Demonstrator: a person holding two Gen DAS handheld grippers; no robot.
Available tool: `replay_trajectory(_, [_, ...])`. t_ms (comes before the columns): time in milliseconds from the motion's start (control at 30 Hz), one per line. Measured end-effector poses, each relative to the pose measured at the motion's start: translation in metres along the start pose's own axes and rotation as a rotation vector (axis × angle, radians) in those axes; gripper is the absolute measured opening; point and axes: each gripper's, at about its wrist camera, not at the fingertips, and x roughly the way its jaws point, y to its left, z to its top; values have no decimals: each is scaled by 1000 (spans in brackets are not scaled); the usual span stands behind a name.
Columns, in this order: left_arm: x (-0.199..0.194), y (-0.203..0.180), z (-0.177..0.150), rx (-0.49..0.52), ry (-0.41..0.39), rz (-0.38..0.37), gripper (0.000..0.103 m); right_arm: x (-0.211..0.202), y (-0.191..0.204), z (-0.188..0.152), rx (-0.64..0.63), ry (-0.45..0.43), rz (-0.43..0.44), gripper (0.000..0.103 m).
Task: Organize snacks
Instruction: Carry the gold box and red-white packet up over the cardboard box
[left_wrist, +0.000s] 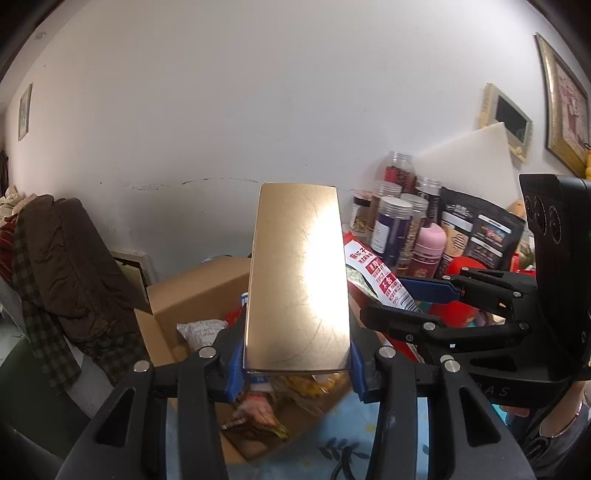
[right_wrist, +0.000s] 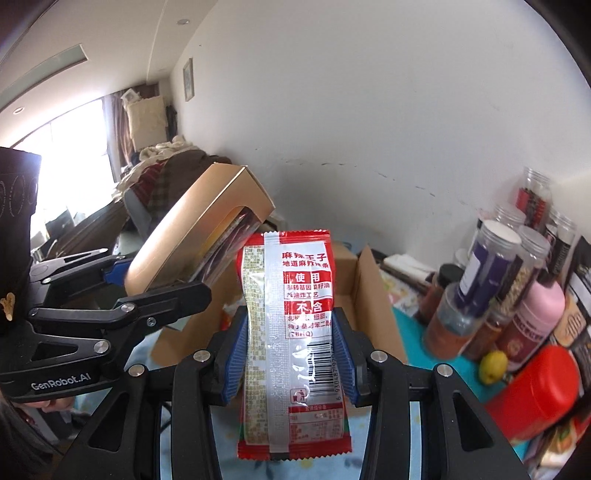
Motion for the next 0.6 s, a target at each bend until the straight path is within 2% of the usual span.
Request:
replay_trajectory(200, [38,18,9,-19,50,-10,44,44,-13,12,4,40,0,42])
replay_trajectory(367, [69,33,7,-39,85,17,44,75,-22,18,-1,75,-16,42])
replay_trajectory(600, [100,46,-2,-62,157,40,44,112,-30,10,6,161,-15,42])
